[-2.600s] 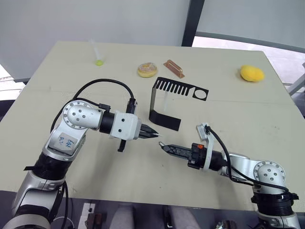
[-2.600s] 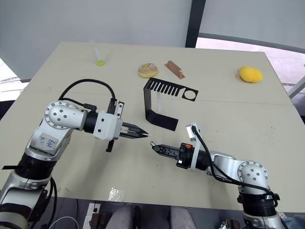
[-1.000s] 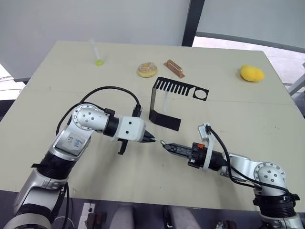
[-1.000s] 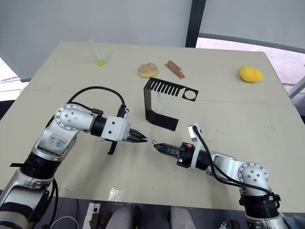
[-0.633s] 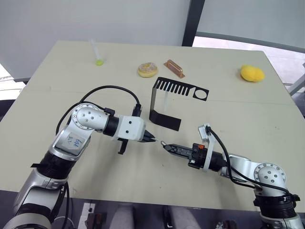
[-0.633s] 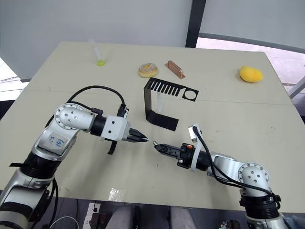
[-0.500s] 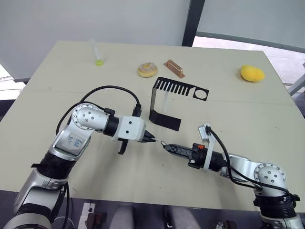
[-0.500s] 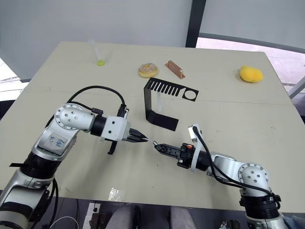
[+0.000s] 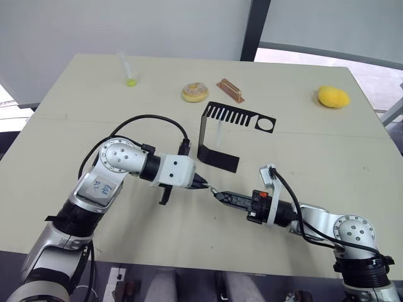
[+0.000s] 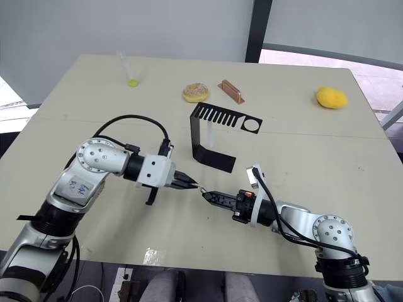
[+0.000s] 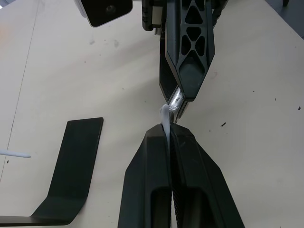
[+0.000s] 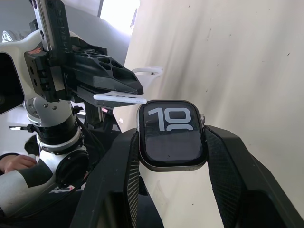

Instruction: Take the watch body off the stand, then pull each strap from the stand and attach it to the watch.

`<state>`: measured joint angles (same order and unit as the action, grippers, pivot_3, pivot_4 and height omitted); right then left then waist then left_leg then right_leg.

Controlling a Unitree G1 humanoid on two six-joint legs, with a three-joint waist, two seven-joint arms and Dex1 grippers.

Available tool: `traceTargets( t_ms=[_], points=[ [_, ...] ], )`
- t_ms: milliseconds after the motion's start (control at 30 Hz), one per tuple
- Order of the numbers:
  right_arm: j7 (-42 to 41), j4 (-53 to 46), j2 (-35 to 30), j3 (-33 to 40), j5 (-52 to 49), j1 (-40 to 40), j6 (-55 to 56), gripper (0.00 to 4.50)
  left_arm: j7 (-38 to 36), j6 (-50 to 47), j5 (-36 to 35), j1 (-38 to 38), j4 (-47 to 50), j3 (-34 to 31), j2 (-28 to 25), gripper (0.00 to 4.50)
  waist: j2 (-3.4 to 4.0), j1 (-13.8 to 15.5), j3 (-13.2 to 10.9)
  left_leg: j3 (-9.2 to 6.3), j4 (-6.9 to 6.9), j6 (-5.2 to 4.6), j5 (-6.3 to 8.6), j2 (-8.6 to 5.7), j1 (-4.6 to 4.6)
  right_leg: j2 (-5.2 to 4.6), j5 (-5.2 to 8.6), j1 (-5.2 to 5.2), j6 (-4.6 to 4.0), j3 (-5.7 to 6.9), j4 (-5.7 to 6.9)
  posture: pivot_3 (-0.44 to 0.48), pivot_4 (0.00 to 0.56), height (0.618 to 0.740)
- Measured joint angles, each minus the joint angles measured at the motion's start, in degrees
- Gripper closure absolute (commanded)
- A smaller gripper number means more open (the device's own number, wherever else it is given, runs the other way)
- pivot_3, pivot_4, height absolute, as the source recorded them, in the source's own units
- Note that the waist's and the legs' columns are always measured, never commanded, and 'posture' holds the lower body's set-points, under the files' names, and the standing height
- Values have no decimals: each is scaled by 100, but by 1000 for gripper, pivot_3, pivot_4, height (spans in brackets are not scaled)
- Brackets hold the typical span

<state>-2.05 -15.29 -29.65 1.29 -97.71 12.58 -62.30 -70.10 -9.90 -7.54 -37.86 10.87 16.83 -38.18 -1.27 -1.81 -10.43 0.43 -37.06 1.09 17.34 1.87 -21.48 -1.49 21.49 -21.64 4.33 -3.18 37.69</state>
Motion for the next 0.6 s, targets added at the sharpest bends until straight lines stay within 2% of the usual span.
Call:
traceTargets(
  t_ms=[200, 433, 600],
  points=[
    [0, 0, 1, -7, 0, 8, 24, 2992, -4, -47, -21, 0, 0, -37, -55, 4500, 0, -2, 0, 0, 0, 0, 0, 0, 0, 0, 0, 0, 0, 0, 0, 0, 150, 740],
    [-1, 2, -4, -7, 10, 70, 99, 2992, -202, -147, -224, 13, 73, -224, -358, 4500, 1, -3, 0, -1, 2, 0, 0, 1, 0, -1, 0, 0, 0, 0, -2, 0, 150, 740],
    [-2, 18, -4, -9, 74, 158, 98, 2992, -166, -147, -208, 23, 168, -231, -319, 4500, 1, 4, 0, -1, 0, 0, 0, 1, -3, -2, 0, 0, 0, 1, -5, 0, 150, 740]
  ],
)
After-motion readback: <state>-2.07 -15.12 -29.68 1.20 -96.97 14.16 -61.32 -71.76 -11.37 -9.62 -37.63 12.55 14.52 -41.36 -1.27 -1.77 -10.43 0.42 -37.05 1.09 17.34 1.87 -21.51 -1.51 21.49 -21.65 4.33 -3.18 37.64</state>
